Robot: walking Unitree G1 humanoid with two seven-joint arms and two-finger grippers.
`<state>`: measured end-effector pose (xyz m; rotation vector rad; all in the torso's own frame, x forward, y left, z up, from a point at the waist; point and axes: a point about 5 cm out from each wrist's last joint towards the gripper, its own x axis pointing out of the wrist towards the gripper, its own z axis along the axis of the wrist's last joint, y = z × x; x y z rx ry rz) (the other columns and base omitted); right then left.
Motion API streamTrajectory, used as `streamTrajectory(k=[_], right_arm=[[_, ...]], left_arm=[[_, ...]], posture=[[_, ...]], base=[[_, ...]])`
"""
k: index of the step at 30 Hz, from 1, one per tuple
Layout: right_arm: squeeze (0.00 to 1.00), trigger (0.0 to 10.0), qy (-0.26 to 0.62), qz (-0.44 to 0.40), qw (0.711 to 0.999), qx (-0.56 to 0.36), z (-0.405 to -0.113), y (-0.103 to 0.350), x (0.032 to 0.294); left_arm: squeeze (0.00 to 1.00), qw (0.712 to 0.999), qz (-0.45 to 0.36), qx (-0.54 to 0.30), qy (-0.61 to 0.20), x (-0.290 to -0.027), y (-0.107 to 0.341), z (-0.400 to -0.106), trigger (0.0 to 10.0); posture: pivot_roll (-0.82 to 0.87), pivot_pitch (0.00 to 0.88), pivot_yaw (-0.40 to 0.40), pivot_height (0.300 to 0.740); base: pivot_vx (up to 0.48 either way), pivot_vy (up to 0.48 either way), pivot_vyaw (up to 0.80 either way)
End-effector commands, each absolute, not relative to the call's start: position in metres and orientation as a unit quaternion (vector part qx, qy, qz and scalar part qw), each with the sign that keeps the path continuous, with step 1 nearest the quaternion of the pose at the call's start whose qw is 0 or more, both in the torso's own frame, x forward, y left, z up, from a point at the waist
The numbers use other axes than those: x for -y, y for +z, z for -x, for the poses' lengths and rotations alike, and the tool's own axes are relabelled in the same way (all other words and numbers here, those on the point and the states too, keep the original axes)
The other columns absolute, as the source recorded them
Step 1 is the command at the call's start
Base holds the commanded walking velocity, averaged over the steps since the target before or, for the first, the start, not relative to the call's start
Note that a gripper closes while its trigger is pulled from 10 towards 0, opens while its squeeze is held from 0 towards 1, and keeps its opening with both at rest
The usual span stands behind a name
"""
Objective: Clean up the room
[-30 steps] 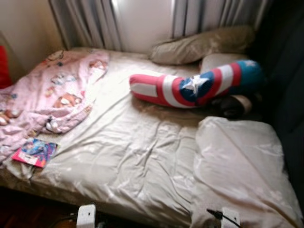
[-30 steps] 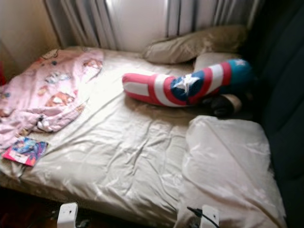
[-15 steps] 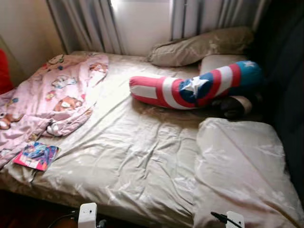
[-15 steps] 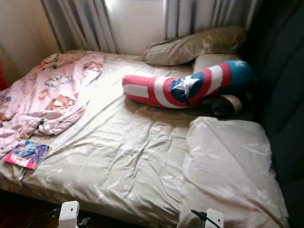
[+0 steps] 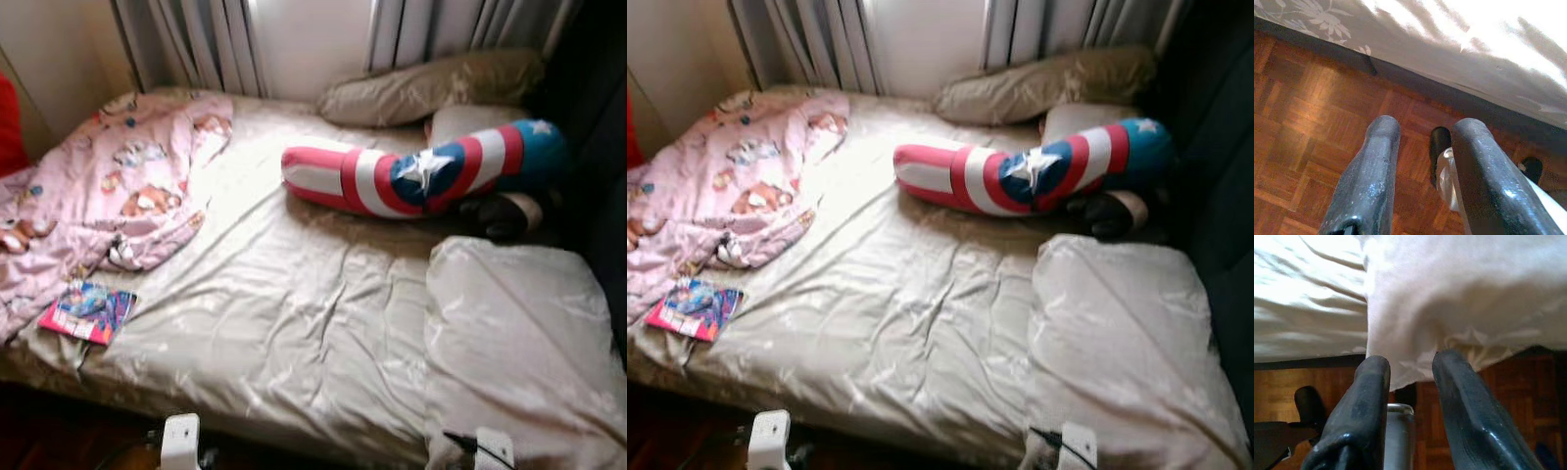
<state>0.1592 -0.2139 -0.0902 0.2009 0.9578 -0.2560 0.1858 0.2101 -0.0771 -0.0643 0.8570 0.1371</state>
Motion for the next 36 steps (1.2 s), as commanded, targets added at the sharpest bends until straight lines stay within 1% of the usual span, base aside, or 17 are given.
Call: streamTrajectory(k=[1,11,18,19,20,24,31,36], right_arm=[[0.00,10.0,-0.128,-0.098,0.871,-0.464,-0.155,-0.091,0.218],[0.00,10.0,-0.142,-0.107,0.869,-0.462,-0.153,-0.091,0.222],[0.00,10.0,-0.137,-0.111,0.868,-0.465,-0.155,-0.093,0.209],[0.00,10.0,-0.133,-0.112,0.868,-0.466,-0.156,-0.094,0.203],[0.00,10.0,-0.133,-0.112,0.868,-0.466,-0.156,-0.094,0.203],[0.00,10.0,-0.124,-0.114,0.869,-0.465,-0.160,-0.094,0.188],[0.00,10.0,-0.115,-0.114,0.871,-0.465,-0.166,-0.093,0.172],[0.00,10.0,-0.121,-0.108,0.870,-0.465,-0.163,-0.093,0.187]], left_arm=[[0.00,0.903,0.029,-0.423,0.069,-0.212,-0.079,-0.183,10.0],[0.00,0.904,0.030,-0.421,0.066,-0.209,-0.078,-0.185,10.0],[0.00,0.904,0.031,-0.421,0.067,-0.210,-0.078,-0.185,10.0],[0.00,0.904,0.031,-0.422,0.067,-0.211,-0.078,-0.184,10.0],[0.00,0.904,0.031,-0.422,0.067,-0.211,-0.078,-0.184,10.0],[0.00,0.903,0.031,-0.423,0.067,-0.212,-0.078,-0.183,10.0],[0.00,0.902,0.032,-0.424,0.069,-0.212,-0.078,-0.183,10.0],[0.00,0.902,0.033,-0.424,0.069,-0.212,-0.078,-0.183,10.0]], posture=[[0.06,0.140,-0.012,0.740],[0.06,0.145,-0.011,0.740],[0.06,0.146,-0.007,0.740],[0.06,0.146,-0.006,0.740],[0.06,0.146,-0.006,0.740],[0.06,0.146,-0.006,0.740],[0.06,0.149,-0.006,0.740],[0.06,0.148,-0.006,0.740]], base=[[0.000,0.345,0.00],[0.000,0.343,0.00],[0.000,0.343,0.00],[0.000,0.345,0.00],[0.000,0.345,0.00],[0.000,0.342,0.00],[0.000,0.343,0.00],[0.000,0.344,0.00]])
